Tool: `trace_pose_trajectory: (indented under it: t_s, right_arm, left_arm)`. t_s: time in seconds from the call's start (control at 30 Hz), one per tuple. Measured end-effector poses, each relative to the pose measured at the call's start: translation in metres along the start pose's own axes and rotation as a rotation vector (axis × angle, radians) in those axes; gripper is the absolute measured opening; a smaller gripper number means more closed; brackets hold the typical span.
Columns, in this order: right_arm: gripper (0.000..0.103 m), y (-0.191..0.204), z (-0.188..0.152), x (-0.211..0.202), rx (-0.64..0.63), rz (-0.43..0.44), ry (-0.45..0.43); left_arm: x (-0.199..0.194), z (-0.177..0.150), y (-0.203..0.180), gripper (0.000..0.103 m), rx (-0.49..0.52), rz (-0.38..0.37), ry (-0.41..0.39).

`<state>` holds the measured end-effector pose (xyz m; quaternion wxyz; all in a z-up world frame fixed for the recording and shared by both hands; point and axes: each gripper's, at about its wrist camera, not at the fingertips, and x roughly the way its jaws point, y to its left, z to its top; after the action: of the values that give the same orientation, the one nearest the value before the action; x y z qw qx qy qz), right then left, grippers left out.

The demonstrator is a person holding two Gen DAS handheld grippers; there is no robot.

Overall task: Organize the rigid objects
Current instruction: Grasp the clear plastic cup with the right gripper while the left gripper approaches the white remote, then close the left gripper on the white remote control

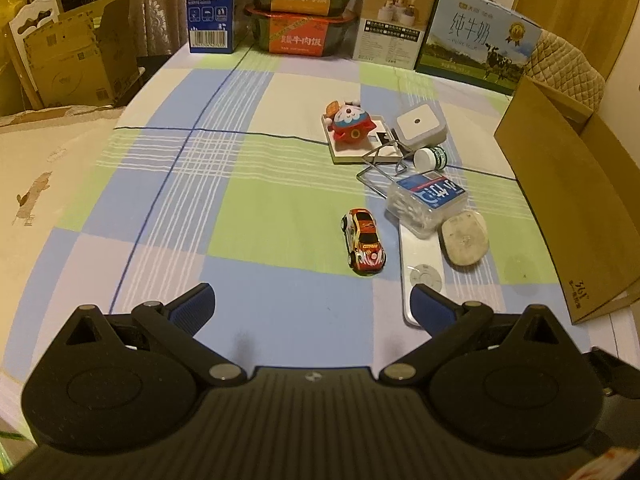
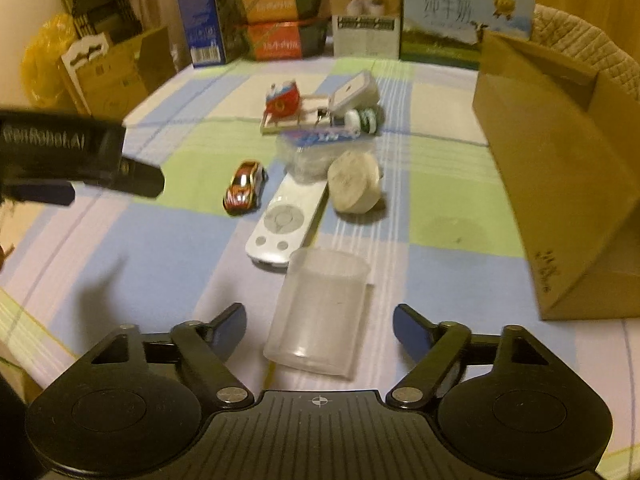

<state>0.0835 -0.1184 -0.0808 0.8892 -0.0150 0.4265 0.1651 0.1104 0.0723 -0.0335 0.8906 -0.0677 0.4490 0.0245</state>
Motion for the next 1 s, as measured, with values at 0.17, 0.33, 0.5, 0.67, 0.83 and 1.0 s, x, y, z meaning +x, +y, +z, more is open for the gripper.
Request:
trace_pose_trajectory:
  t_s: [0.17, 0.33, 0.5, 0.67, 0.83, 1.0]
  right_arm:
    - [0.06, -0.002, -0.003, 0.018, 0.013, -0.016, 0.012]
    - [0.049, -0.011, 0.0, 0.02, 0.027, -0.017, 0.004]
    - [0.049, -0.032, 0.0, 0.004, 0.048, -0.049, -0.019]
    - [0.049, -0.06, -0.005, -0.014, 0.086, -0.097, -0.027]
    - [0.049, -0.077, -0.01, -0.024, 0.106, -0.126, -0.03]
    - [0.049, -0.085, -0.009, -0.027, 0.128, -0.126, -0.035]
  left_arm:
    - [0.013, 0.0, -0.003, 0.102, 0.013, 0.017, 0.027]
    - [0.019, -0.003, -0.008, 0.102, 0.04, 0.012, 0.041]
    - [0.032, -0.007, -0.027, 0.089, 0.103, -0.053, 0.059]
    - [0.049, -0.011, -0.057, 0.072, 0.162, -0.151, 0.065]
    - [0.071, -0.012, -0.085, 0.042, 0.231, -0.154, 0.062]
    - [0.083, -0.015, -0.096, 0.039, 0.246, -0.126, 0.058]
